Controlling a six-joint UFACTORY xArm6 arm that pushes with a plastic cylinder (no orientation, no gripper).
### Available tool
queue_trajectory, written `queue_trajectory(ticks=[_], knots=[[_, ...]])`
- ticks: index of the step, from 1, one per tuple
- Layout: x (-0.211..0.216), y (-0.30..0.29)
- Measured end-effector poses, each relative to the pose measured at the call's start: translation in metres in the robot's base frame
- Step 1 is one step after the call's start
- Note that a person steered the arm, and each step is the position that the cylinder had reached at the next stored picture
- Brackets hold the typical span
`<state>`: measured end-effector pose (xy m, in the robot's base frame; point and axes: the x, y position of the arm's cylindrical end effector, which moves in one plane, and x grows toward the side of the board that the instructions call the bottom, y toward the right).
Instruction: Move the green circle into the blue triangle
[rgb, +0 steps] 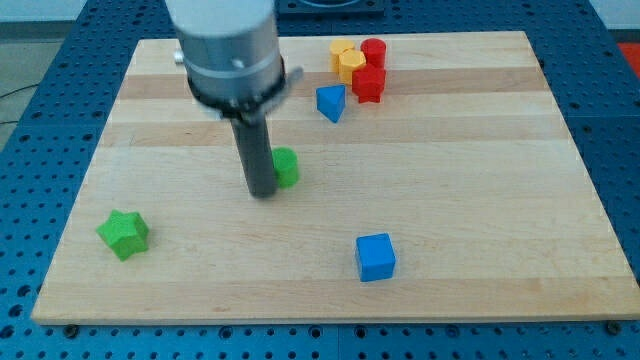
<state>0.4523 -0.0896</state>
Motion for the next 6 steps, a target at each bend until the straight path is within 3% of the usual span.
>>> queue_trajectory(ticks=[1,2,4,5,6], knots=[[-0.010,0.026],[0.018,0.035],[-0.088,0.035],[-0.096,0.047],[-0.049,0.023]])
